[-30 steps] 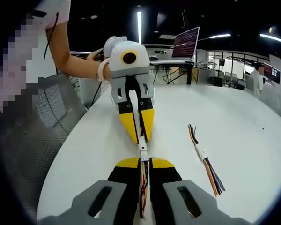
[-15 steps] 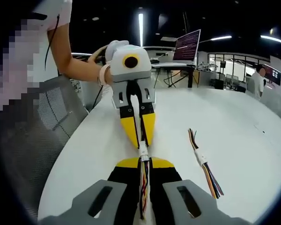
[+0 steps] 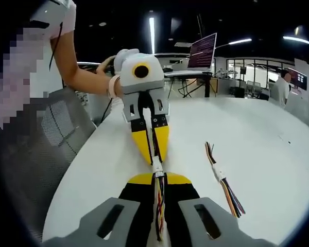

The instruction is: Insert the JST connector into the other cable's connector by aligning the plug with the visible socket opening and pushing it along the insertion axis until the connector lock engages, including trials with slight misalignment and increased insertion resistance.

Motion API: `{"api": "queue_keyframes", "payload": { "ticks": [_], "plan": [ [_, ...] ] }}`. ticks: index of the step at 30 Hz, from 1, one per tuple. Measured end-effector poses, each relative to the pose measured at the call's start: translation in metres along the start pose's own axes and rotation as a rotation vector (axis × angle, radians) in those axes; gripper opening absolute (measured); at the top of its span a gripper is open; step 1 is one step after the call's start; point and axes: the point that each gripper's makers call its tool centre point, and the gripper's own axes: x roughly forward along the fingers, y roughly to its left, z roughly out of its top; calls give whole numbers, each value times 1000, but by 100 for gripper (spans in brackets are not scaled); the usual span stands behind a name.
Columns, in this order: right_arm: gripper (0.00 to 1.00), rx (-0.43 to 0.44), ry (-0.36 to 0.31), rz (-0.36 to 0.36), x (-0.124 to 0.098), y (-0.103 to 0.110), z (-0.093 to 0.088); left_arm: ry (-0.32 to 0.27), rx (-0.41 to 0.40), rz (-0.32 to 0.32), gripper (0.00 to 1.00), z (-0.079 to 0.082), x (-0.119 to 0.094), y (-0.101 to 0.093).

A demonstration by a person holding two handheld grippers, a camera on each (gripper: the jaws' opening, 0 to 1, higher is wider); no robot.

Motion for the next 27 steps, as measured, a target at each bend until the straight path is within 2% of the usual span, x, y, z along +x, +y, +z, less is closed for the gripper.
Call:
{"api": "queue_keyframes", "payload": {
  "ticks": [6, 11, 19, 27],
  "plan": [
    [2, -16, -19, -6, -1, -4, 1, -22, -2, -2, 0, 1, 0, 3],
    [2, -48, -87, -1, -3, -12, 3, -55, -5, -1, 0, 3, 0, 9],
    [2, -4, -150, 8, -2, -17, -2, -106, -52, -38, 0, 0, 2, 17],
    [2, 23, -147, -13, -1, -25, -11, -122, -87, -51, 0, -7, 12, 24]
  ]
}}
